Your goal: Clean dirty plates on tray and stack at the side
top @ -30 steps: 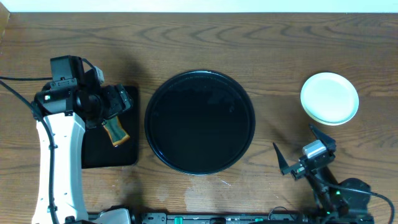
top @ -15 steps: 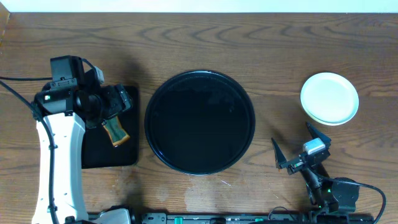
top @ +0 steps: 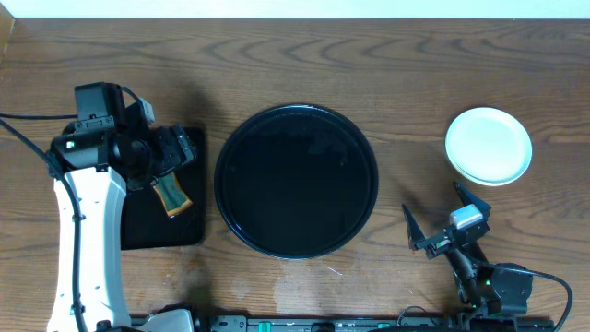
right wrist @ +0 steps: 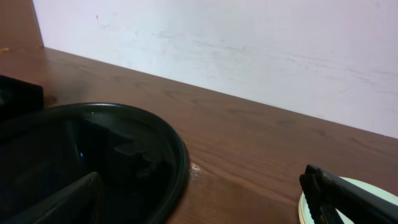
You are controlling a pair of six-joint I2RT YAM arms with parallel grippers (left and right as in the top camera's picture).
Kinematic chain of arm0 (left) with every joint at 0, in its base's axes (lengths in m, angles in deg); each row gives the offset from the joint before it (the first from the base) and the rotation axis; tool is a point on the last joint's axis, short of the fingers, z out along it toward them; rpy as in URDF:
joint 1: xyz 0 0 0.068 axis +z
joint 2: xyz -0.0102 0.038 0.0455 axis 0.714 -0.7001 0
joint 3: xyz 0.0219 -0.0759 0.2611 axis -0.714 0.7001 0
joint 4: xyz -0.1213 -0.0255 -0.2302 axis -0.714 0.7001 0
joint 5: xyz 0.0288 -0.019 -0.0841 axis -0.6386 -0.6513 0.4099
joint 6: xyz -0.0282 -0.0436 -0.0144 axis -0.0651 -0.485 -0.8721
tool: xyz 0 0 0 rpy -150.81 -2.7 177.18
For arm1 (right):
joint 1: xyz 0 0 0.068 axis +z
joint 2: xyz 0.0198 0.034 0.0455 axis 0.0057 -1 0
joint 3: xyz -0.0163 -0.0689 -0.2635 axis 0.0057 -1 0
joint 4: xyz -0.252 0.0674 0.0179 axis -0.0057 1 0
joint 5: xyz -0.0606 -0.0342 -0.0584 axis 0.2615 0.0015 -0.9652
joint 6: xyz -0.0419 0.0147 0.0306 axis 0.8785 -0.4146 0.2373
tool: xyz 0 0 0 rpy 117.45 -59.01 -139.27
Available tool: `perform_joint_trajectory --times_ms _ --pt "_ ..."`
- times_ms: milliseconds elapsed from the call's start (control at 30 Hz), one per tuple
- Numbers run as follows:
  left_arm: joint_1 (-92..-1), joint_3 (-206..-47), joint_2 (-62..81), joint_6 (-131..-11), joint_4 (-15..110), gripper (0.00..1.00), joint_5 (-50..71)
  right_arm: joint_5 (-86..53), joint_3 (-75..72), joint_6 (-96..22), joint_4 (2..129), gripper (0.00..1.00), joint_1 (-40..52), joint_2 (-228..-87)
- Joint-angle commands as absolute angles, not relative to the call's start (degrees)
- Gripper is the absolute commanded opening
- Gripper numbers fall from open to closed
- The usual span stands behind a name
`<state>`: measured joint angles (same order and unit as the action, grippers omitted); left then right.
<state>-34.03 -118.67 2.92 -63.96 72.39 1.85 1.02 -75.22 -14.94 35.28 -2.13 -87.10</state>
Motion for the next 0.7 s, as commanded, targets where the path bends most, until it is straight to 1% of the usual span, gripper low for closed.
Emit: perform_joint_trajectory --times_ms 0,233,367,433,500,667 --pt "-33.84 -119.35 3.16 -63.43 72.58 0.86 1.28 0.49 -75.48 -15.75 35.35 0.99 -2.48 -86.68" --pt "-34.06 -119.02 4.60 -63.43 72.63 0.86 1.22 0.49 -75.48 -15.75 35.37 0.99 -2.48 -86.68" --pt "-34.52 -117.16 9.35 -63.46 70.59 0.86 -4.99 0.49 -75.48 -15.75 35.37 0.99 -2.48 -86.68" --pt "-35.02 -114.15 13.15 -63.43 63.84 0.86 -5.17 0.49 -75.48 -15.75 35.35 0.99 -2.48 -86.68" --pt "-35.43 -109.69 17.74 -63.32 54.27 0.86 -5.60 0.49 -75.48 -15.75 35.35 0.99 -2.48 -86.68" --pt "-35.41 -95.26 30.00 -60.96 34.05 0.86 -5.49 0.49 -75.48 -15.75 35.37 0.99 -2.48 -86.68"
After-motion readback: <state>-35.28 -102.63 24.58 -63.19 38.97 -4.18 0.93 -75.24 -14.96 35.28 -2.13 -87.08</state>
